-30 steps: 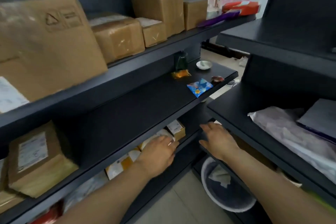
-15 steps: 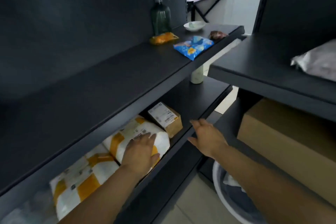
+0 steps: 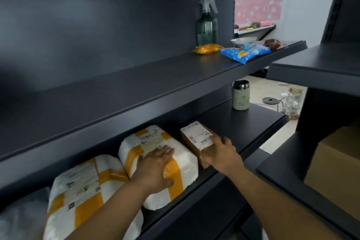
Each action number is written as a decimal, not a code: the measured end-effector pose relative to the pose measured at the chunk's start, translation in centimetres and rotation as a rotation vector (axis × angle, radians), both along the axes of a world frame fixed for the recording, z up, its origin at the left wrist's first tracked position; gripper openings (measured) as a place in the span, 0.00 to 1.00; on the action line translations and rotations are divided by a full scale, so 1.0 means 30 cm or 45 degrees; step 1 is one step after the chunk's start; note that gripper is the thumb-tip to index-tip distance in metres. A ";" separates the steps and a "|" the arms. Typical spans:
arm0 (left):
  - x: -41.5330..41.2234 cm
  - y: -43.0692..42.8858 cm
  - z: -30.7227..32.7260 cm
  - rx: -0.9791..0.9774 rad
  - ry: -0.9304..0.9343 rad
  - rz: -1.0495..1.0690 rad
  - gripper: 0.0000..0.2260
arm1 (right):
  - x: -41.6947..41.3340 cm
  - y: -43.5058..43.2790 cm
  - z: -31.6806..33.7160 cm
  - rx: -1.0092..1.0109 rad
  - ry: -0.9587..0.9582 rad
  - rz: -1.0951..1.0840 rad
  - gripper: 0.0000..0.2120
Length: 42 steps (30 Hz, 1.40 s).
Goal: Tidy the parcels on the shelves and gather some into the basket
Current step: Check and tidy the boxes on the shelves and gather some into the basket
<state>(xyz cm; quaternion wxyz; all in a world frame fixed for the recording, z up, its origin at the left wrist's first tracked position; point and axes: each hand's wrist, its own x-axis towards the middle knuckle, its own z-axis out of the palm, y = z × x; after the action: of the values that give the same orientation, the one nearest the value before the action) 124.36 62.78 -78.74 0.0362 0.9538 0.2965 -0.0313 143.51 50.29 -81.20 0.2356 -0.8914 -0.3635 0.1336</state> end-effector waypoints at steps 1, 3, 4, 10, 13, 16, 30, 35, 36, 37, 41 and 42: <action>0.000 0.001 -0.003 -0.018 -0.014 0.011 0.42 | -0.002 0.006 -0.007 0.016 -0.030 -0.029 0.37; -0.001 0.000 -0.003 -0.053 -0.035 0.023 0.42 | -0.005 0.014 -0.009 0.048 -0.084 -0.065 0.35; -0.002 -0.001 -0.002 -0.060 -0.040 0.026 0.42 | -0.004 0.015 -0.008 0.064 -0.092 -0.075 0.32; -0.003 -0.022 0.006 -0.062 -0.013 0.052 0.41 | 0.030 0.000 -0.022 0.146 -0.133 -0.049 0.25; -0.002 -0.022 0.010 -0.077 -0.003 0.058 0.41 | 0.022 0.030 -0.004 0.122 -0.176 -0.065 0.34; -0.002 -0.022 0.011 -0.088 0.005 0.059 0.41 | 0.012 0.064 0.005 0.031 -0.218 -0.097 0.42; -0.033 -0.017 0.024 -0.167 0.020 -0.008 0.42 | -0.048 0.060 0.073 0.149 -0.380 0.277 0.38; -0.166 -0.021 0.038 -0.054 -0.400 0.020 0.32 | -0.302 0.104 0.140 0.297 -0.484 0.833 0.32; -0.208 -0.020 0.045 0.026 -0.437 0.034 0.29 | -0.347 0.121 0.139 0.261 -0.483 0.913 0.32; -0.252 -0.016 0.055 0.092 -0.439 0.057 0.26 | -0.385 0.137 0.134 0.208 -0.464 0.962 0.32; -0.446 0.009 0.083 0.109 -0.335 0.245 0.23 | -0.450 0.176 0.071 -0.159 -0.531 0.983 0.37; -0.491 0.016 0.086 0.078 -0.303 0.281 0.24 | -0.453 0.179 0.060 -0.189 -0.577 0.969 0.39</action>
<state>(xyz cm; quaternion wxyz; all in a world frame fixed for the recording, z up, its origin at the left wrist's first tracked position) 109.62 63.27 -76.17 0.0453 0.9132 0.3938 0.0951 129.93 55.65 -79.40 0.0197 -0.7154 -0.6975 0.0379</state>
